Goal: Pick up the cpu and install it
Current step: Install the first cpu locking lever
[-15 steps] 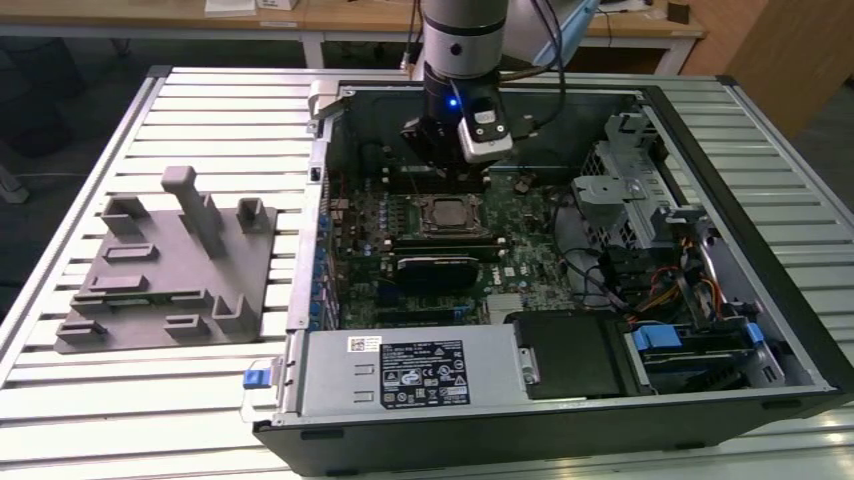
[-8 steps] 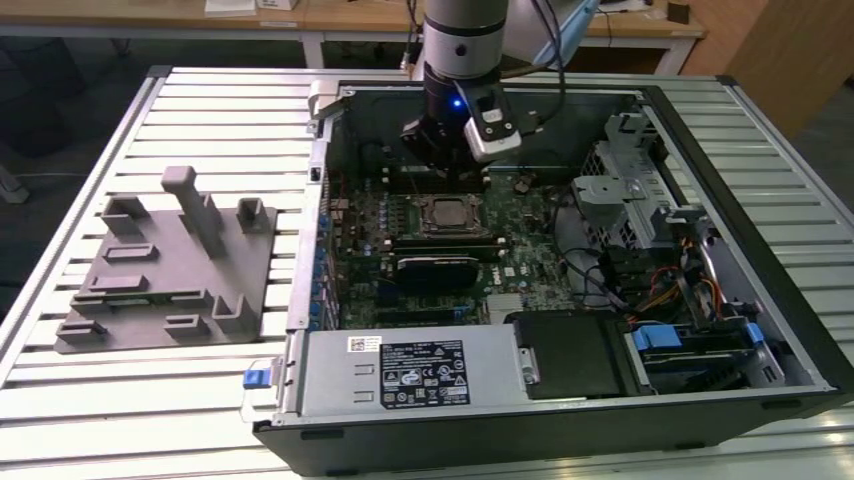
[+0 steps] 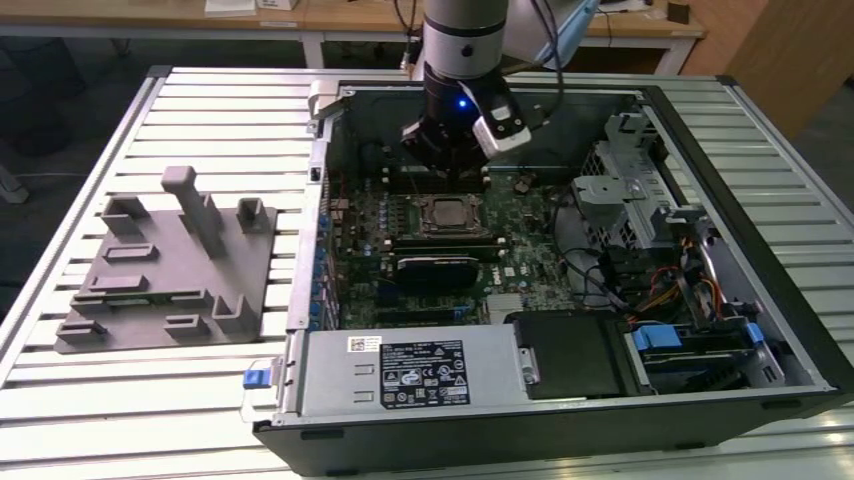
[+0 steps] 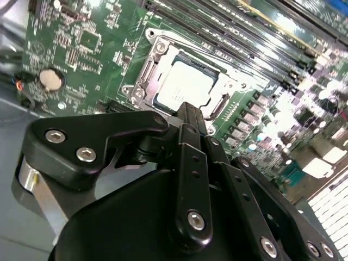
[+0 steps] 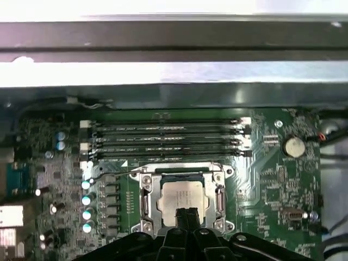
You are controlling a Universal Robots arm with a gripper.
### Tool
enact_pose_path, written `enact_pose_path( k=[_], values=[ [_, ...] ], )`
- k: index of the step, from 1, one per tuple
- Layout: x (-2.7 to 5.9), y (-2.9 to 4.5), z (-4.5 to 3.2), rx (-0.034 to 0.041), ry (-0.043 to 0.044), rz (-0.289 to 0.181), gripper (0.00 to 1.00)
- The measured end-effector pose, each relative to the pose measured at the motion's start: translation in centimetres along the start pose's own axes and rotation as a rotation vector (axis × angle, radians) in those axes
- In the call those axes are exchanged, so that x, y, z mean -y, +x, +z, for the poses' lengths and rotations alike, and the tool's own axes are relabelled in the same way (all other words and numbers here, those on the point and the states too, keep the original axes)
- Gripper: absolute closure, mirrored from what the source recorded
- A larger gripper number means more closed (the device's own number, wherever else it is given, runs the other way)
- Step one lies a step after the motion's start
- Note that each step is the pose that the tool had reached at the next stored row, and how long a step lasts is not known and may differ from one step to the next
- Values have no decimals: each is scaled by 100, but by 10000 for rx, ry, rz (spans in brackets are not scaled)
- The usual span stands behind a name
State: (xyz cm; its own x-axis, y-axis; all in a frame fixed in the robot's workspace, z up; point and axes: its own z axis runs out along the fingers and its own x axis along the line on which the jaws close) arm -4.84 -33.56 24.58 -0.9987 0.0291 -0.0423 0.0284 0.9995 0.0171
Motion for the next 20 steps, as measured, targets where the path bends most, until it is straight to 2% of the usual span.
enact_pose_path(
  k=[3, 5, 10, 14, 17, 20],
  values=[
    [0, 0, 2, -9, -23, -529, 89],
    [1, 19, 2, -12, -30, -715, 89],
    [4, 133, -3, -14, -44, -757, 89],
    [4, 153, -12, -98, -49, -752, 89],
    [5, 186, -14, -112, -45, -650, 89],
    [7, 272, -18, -111, -44, -608, 89]
  ],
)
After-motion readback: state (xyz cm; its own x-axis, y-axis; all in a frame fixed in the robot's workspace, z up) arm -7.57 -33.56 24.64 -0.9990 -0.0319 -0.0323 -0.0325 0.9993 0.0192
